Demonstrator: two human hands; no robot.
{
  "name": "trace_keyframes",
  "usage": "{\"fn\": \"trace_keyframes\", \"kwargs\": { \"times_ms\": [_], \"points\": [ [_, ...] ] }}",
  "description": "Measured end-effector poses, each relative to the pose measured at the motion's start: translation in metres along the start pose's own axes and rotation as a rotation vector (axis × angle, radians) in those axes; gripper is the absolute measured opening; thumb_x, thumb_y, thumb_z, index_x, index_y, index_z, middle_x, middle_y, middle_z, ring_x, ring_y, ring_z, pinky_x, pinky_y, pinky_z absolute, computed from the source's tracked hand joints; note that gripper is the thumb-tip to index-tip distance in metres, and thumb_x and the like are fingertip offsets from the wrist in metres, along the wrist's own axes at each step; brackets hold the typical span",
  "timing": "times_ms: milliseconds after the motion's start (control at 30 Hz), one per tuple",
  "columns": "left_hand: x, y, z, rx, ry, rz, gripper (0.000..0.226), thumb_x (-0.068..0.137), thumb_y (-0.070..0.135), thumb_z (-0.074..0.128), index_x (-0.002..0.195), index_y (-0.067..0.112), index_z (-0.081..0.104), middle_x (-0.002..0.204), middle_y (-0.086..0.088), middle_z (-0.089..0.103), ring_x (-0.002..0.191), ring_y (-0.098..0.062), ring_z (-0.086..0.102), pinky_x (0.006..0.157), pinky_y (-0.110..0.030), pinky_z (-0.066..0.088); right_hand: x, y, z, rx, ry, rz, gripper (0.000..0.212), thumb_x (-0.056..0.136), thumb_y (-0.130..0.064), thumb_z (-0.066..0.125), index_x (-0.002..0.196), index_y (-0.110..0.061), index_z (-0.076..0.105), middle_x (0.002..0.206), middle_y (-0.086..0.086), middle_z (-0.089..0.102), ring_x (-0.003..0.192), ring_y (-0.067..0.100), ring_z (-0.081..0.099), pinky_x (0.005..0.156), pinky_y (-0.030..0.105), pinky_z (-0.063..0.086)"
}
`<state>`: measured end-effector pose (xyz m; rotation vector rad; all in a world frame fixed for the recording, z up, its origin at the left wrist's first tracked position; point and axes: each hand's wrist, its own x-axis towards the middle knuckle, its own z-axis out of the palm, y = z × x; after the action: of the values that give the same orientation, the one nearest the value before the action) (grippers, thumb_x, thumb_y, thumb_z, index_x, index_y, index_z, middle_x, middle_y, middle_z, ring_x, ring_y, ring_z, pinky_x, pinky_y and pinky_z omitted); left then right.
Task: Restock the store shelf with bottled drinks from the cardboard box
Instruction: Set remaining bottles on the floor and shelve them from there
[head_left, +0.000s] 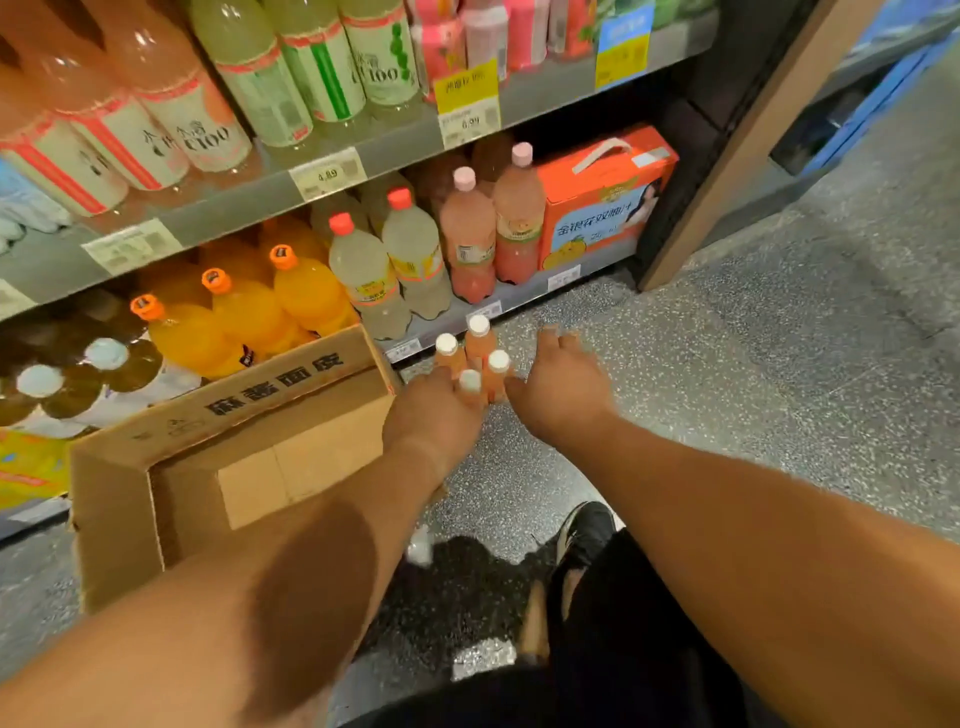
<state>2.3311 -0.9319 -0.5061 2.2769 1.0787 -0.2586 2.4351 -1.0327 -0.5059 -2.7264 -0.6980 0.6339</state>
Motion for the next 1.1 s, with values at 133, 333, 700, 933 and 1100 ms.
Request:
{"fn": "trace_keyframes", "kwargs": {
  "times_ms": [133,333,700,933,1100],
  "points": [
    [0.067,-0.018,0.049,0.017,-0.036,-0.033,0.035,0.088,0.035,0.060,0.121,0.024,0.057,0.111,-0.005,0.065,0.101,-0.031,0.063,0.084,-0.041,0.053,0.073,0.020,0.056,-0.004,-0.063,-0.015,0.067,0.090,-0.041,0.058,0.140,-0.007,0.031,0.141,0.018,0.040,0.122,0.038,0.047,0.096,0.044,0.043],
    [0.154,-0.054,0.128,0.041,-0.063,-0.131,0.053,0.078,0.041,0.073,0.124,0.021,0.055,0.120,-0.007,0.064,0.110,-0.031,0.061,0.090,-0.038,0.051,0.152,0.049,0.145,0.029,-0.128,0.010,0.075,0.090,-0.048,0.057,0.144,-0.005,0.027,0.137,0.019,0.043,0.121,0.037,0.048,0.096,0.042,0.042],
    [0.230,-0.082,0.211,-0.017,0.029,-0.245,0.021,0.078,0.040,0.067,0.092,0.025,0.069,0.095,0.000,0.070,0.090,-0.025,0.066,0.075,-0.033,0.054,0.211,0.062,0.224,0.301,-0.087,0.134,0.027,0.085,-0.038,0.065,0.107,-0.024,0.059,0.100,0.004,0.066,0.089,0.027,0.063,0.074,0.037,0.052],
    [0.209,-0.064,0.180,-0.111,0.042,-0.178,0.011,0.079,0.026,0.067,0.089,0.022,0.069,0.093,0.003,0.065,0.085,-0.018,0.063,0.065,-0.024,0.043,0.186,0.046,0.186,0.396,0.005,0.115,0.023,0.084,-0.034,0.067,0.100,-0.019,0.059,0.098,0.004,0.064,0.085,0.025,0.061,0.069,0.032,0.047],
    [0.168,-0.034,0.102,-0.315,0.117,-0.105,0.010,0.082,0.024,0.061,0.087,0.016,0.065,0.090,-0.002,0.067,0.084,-0.025,0.064,0.065,-0.030,0.049,0.149,0.009,0.112,0.432,0.102,0.053,0.033,0.084,-0.044,0.066,0.100,-0.017,0.056,0.099,0.005,0.062,0.083,0.023,0.055,0.070,0.033,0.044]
  ]
}}
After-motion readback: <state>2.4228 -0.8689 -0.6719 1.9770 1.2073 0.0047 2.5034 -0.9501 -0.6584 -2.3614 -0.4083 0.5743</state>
